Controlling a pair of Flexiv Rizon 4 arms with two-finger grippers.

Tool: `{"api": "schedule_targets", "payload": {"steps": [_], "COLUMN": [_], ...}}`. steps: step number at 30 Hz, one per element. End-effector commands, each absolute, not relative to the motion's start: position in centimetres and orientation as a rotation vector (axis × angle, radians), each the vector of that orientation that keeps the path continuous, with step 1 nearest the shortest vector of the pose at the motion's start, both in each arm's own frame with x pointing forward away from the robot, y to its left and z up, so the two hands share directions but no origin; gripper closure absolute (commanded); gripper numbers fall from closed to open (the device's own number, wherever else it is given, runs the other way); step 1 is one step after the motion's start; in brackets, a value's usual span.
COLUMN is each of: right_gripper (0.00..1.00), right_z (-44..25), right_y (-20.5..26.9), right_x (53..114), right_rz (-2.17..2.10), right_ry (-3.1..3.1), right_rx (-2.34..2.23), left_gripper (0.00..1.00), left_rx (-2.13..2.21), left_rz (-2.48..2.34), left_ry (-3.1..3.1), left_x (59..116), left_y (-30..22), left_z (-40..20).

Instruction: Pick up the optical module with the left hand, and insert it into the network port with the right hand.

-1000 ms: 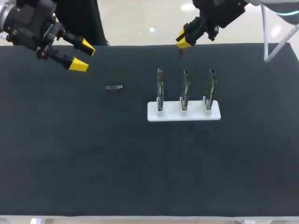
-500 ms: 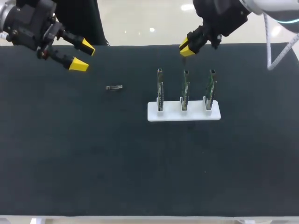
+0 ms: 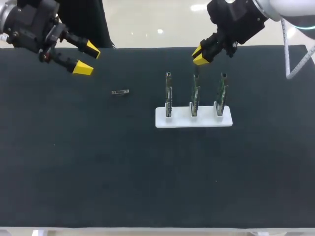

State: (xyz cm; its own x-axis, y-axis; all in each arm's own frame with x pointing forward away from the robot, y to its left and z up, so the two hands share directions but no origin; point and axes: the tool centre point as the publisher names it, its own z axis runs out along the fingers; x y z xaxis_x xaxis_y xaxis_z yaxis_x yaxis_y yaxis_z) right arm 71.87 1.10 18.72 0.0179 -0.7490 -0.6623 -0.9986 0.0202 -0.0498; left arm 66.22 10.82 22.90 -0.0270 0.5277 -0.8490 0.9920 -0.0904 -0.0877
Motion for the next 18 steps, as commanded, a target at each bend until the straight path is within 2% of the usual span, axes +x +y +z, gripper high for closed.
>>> {"api": "schedule_targets", "payload": {"steps": [1,18], "right_gripper": [1.00,1.00], "right_z": [18.47,18.00], "right_y": [0.96,1.04], "right_x": [71.94,72.30], "right_rz": [0.629,0.642], "right_ry": [1.774,1.760], "right_rx": [-1.779,-1.789], "left_gripper": [0.00,0.00], "left_rx": [1.672,1.672], "left_rz": [-1.024,-1.024], "left_ry": [1.605,1.605], "left_x": [66.28,66.28], "left_y": [10.78,10.78], "left_z": [22.90,22.90]}}
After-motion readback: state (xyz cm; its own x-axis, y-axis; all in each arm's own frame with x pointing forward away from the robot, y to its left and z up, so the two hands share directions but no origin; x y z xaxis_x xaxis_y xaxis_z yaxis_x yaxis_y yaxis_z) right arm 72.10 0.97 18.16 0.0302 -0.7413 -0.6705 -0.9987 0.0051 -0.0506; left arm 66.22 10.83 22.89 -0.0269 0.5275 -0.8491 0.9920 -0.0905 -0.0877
